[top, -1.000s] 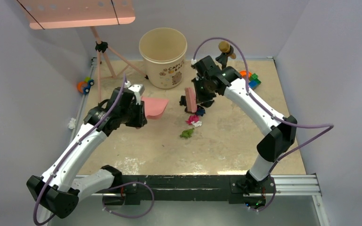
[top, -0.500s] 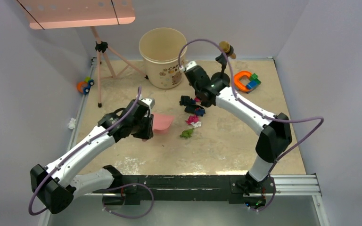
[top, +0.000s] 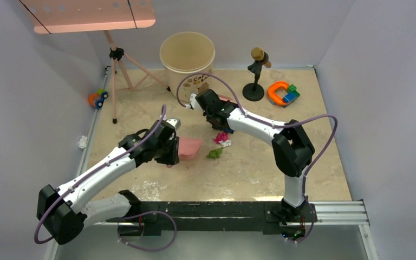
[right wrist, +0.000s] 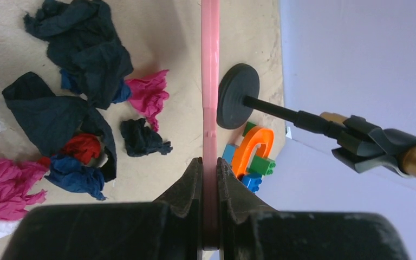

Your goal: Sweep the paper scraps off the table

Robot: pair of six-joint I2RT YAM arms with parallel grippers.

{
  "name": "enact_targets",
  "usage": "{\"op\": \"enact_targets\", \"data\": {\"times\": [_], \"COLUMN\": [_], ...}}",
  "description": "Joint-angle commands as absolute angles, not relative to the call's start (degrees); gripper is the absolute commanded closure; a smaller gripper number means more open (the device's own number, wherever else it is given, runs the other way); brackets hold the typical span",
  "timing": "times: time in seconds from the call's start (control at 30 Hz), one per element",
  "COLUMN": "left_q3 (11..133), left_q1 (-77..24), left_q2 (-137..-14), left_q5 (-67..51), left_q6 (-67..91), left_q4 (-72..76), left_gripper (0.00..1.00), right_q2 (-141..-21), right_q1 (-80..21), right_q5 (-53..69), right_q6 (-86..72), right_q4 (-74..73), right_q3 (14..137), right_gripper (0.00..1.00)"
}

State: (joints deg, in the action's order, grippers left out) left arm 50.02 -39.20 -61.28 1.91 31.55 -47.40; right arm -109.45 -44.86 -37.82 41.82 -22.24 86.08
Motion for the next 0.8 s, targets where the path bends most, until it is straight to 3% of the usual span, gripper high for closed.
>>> {"op": "enact_targets", "data": {"times": [0.0, 0.33, 0.77], "left_q3": [49.02, 47.91, 42.73], "left_q1": [-39.55, -42.27, -48.59], "left_q2": [-60.54, -62.26, -60.52], "left_q5": [2.01, 3.51, 6.16], "left_q6": [32.79, 33.91, 34.56], "left_q4": [-44.45, -42.88, -38.58], "left_gripper": [1.00, 1.00, 1.00], "right_q2": [-108.90, -102.85, -93.90], "right_q1": [-46.49, -52.39, -48.06], "right_q5": [-35.04, -21.61, -29.37], "right_q6": [44.84, 35.76, 29.31], "right_q4": [-22.42, -39.51, -39.49], "right_q3": [84.74, 82.88, 84.81], "right_gripper": [1.00, 1.00, 1.00]}}
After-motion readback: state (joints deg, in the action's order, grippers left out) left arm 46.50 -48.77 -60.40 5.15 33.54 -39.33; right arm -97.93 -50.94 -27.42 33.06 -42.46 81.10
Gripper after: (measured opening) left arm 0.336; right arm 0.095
